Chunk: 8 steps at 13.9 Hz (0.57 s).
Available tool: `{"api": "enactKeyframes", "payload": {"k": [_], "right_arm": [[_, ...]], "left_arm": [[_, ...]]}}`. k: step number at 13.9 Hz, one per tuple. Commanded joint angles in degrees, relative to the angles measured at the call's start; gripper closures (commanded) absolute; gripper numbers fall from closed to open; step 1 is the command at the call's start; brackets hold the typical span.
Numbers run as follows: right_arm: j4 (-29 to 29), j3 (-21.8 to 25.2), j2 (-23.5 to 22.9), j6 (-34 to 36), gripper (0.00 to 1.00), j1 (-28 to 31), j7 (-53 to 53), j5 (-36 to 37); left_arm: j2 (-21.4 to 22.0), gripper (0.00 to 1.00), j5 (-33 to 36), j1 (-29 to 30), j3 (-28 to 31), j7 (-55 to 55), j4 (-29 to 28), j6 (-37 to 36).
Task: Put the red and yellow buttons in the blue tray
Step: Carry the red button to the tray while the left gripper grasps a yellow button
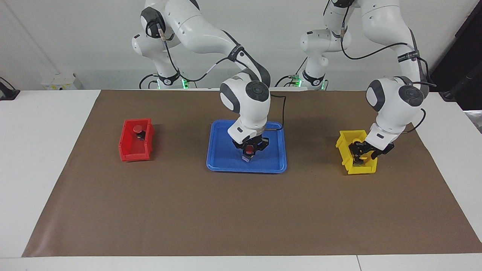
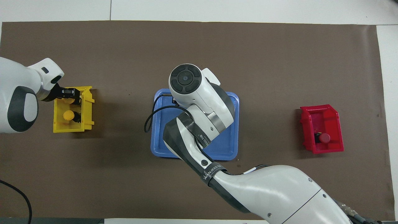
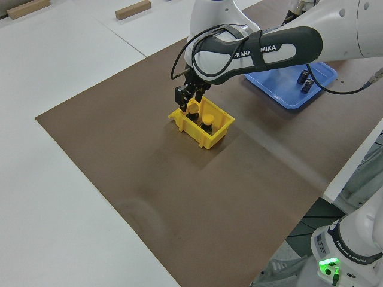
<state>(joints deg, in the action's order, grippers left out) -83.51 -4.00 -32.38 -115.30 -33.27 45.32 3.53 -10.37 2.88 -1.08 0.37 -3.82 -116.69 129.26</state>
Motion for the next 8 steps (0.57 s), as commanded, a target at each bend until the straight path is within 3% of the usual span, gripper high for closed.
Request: {"api": "enactKeyframes", "payload": {"k": [1, 2, 5, 7, 8], "right_arm": [[-1.57, 0.04, 1.35, -0.9, 0.13, 0.66, 0.65, -0.1], [-0.96, 0.13, 1.44, -1.5, 0.0, 0.92, 0.65, -0.19], [2.31, 0.31, 4.05, 0.77, 0.0, 5.64, -1.88, 0.69], [-4.16, 0.22, 12.38, 5.59, 0.0, 11.62, -9.59, -0.18], [-10.73, 0.13, 17.3, 5.09, 0.0, 14.52, -13.37, -0.28]], "left_arm": [[0.62, 0.99, -0.5, -0.07, 0.07, 0.48, -1.52, 1.7], [0.44, 0.99, -0.5, -0.15, 0.07, 0.66, -0.3, 1.09], [-0.97, 0.99, 0.63, -1.38, 0.16, 0.04, 8.29, -5.92], [-1.05, 0.99, 1.87, -2.17, -0.45, 0.39, 18.55, -18.37], [-2.45, 0.99, 1.78, -5.66, -0.46, 1.53, 23.57, -24.17]]}}
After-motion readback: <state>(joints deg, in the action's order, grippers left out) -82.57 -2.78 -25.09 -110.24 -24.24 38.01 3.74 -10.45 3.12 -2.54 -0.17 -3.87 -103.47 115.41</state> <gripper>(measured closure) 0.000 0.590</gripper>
